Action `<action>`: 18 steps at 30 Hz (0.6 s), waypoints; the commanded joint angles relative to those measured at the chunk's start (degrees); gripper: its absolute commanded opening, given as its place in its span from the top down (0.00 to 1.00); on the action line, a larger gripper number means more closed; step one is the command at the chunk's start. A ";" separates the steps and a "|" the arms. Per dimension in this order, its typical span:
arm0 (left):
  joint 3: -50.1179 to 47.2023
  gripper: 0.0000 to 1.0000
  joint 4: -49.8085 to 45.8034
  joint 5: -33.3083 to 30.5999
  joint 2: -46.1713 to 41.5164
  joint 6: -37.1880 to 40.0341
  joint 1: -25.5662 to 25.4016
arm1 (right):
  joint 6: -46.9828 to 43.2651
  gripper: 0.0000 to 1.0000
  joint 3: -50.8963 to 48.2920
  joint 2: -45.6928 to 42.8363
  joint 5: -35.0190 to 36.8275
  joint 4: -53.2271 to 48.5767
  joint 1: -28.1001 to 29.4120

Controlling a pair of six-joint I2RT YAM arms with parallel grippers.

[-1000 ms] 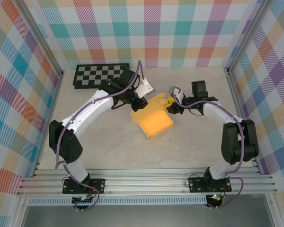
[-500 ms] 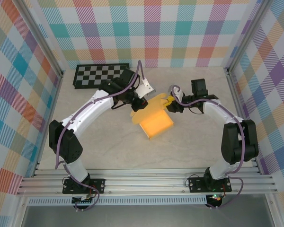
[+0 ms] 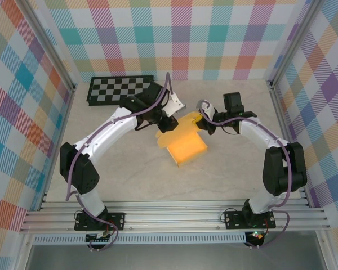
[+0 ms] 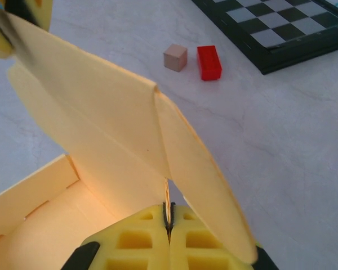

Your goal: Fold the paper box

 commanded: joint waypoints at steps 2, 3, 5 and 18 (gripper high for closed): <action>-2.79 0.57 6.18 -8.81 -3.39 -8.81 0.40 | 4.76 1.00 -3.56 -2.56 5.91 3.92 -0.28; -6.06 0.56 8.68 -9.29 -5.31 -10.07 0.77 | 5.51 1.00 -3.69 -2.77 6.36 3.77 -0.22; -15.11 0.56 14.91 -8.61 -11.17 -12.26 2.23 | 7.19 1.00 -3.56 -3.04 7.34 2.80 -0.23; -52.37 0.53 62.01 13.54 -21.30 -12.50 13.87 | 9.04 1.00 -0.81 -1.29 -1.96 -1.39 -1.81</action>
